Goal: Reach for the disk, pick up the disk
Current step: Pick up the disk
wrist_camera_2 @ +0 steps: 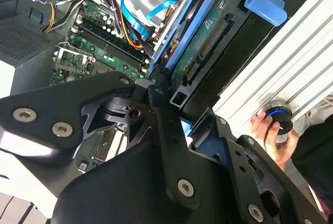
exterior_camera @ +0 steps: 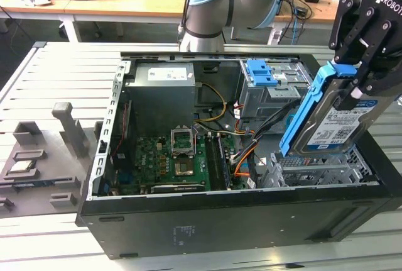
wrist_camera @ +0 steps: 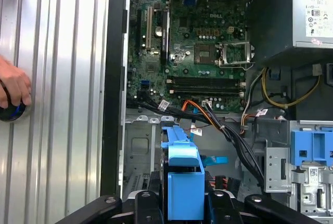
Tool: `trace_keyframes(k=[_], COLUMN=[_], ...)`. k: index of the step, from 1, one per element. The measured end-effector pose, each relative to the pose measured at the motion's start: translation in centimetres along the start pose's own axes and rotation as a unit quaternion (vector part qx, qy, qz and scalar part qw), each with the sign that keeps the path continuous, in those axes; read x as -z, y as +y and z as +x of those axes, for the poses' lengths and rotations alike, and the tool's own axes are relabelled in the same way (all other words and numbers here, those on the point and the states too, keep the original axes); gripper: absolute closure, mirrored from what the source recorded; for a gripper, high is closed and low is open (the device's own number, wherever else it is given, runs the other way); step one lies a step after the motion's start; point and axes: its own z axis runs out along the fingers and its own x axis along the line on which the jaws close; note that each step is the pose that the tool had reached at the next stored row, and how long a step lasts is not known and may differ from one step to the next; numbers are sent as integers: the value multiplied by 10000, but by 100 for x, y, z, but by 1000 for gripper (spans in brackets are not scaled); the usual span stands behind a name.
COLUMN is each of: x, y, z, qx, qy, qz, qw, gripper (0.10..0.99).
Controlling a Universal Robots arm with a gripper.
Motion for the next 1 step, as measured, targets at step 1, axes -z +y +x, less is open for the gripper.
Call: trace_keyframes(k=[1], x=[0], y=[0], z=[0], qx=[0], qy=[0], qz=[0], qw=[10000], gripper=[718])
